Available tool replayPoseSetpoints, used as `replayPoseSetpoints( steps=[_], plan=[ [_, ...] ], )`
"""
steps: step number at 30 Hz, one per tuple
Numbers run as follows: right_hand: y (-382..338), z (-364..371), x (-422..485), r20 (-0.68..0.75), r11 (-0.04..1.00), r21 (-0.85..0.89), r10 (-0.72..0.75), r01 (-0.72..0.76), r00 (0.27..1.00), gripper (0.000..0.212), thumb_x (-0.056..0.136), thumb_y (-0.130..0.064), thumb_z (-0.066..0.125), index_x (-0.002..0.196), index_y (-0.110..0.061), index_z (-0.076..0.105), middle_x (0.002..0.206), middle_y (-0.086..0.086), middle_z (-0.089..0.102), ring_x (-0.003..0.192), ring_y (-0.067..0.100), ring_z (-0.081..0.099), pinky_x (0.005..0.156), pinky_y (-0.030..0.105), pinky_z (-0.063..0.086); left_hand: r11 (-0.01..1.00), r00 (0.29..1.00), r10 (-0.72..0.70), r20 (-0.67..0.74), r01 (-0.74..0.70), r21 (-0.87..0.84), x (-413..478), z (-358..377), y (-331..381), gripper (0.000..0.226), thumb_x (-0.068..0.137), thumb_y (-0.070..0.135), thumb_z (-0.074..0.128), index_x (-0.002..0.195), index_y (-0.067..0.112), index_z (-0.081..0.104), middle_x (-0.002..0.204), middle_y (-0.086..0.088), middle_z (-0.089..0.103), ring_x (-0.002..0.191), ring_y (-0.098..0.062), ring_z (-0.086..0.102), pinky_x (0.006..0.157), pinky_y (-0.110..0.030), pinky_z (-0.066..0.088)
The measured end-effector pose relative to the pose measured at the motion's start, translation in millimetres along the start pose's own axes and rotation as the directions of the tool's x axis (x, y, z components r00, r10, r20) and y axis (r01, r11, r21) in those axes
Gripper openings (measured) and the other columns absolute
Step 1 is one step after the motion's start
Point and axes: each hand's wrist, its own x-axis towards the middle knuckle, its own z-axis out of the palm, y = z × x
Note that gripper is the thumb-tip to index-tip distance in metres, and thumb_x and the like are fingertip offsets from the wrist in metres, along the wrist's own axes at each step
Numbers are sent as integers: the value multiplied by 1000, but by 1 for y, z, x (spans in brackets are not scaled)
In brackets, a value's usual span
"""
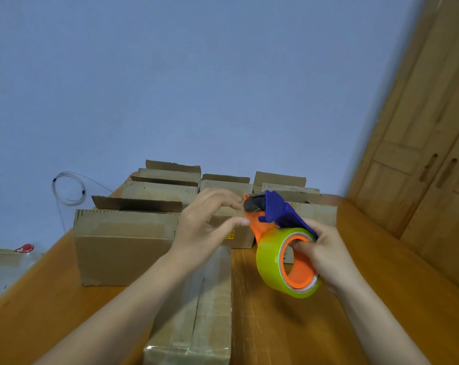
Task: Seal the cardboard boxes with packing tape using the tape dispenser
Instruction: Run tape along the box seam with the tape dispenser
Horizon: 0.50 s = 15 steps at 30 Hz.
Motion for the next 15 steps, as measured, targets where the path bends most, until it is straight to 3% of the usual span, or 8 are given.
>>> replayPoseSetpoints(
  steps=[10, 15],
  plan=[
    [-5, -12, 0, -89, 987, -133, -104, 91, 991, 47, 83, 14, 57, 107, -25, 64, 74, -21, 70, 75, -1, 65, 62, 11, 49, 991, 990, -117, 77, 121, -48, -5, -14, 3, 28, 74, 36, 73, 97, 26, 59, 97, 8, 63, 94, -7, 61, 83, -24, 51],
    [-5, -15, 1, -120, 986, -141, -102, 85, 987, 43, 83, 12, 59, 119, -12, 65, 84, -10, 70, 74, 1, 65, 61, 13, 48, 990, 971, 66, 229, -92, 108, 0, -13, 1, 53, 74, 52, 70, 111, 16, 59, 105, -1, 67, 100, -11, 60, 86, -30, 50]
  ],
)
